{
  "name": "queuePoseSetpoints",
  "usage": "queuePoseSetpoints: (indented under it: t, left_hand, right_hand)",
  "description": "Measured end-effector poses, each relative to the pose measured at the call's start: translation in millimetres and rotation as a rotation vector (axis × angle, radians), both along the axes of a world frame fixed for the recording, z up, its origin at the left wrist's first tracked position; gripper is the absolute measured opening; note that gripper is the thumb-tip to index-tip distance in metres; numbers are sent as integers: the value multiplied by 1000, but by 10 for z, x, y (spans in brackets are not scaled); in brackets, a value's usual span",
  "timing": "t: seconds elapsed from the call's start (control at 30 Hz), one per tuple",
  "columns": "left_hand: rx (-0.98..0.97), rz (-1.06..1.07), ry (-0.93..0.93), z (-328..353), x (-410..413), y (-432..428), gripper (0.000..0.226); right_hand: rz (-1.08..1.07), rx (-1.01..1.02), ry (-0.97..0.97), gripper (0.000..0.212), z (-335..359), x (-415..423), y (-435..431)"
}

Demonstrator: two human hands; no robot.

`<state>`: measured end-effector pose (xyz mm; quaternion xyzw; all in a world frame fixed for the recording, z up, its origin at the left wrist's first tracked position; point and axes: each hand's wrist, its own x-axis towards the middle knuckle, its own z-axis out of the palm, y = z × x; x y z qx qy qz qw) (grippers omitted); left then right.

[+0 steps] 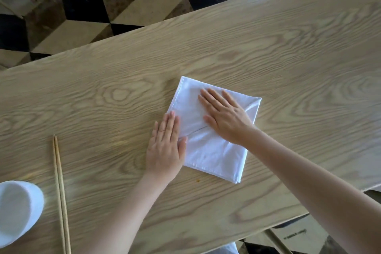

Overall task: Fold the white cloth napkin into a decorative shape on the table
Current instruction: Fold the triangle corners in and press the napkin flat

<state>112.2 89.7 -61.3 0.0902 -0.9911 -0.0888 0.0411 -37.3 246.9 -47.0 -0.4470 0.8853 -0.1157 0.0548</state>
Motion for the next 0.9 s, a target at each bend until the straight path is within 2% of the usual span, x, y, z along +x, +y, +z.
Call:
queuePoseSetpoints:
  t: [0.13, 0.27, 0.37, 0.47, 0.57, 0.63, 0.7, 0.8, 0.9]
  left_hand:
    - [-42, -2, -37, 17, 57, -19, 55]
    - [-54, 3, -96, 43, 80, -55, 58]
    - [20, -13, -22, 129, -95, -29, 55]
    - [99, -154, 10, 256, -597, 75, 54]
    - [275, -304, -126, 414, -1208, 339, 52]
    - [328, -362, -214, 463, -1520, 525, 55]
    - [295, -401, -242, 474, -1747, 650, 51]
    - [249, -453, -311, 494, -1966, 709, 37]
    - [347, -525, -406, 601, -2077, 659, 18]
  right_hand:
    - [-79, 112, 7, 58, -14, -126, 256]
    - [-255, 155, -13, 65, 73, -337, 586]
    - [-436, 23, -112, 58, 194, -328, 832]
    - [-794, -275, -189, 35, 371, -137, 871]
    - [-1087, -373, -508, 16, 436, -27, 761]
    - [-1135, -360, -581, 19, 404, -25, 671]
    - [-1178, -366, -607, 20, 361, -84, 598]
    - [-1176, -439, -684, 18, 341, -191, 551]
    - [-1105, -590, -739, 12, 440, -198, 589]
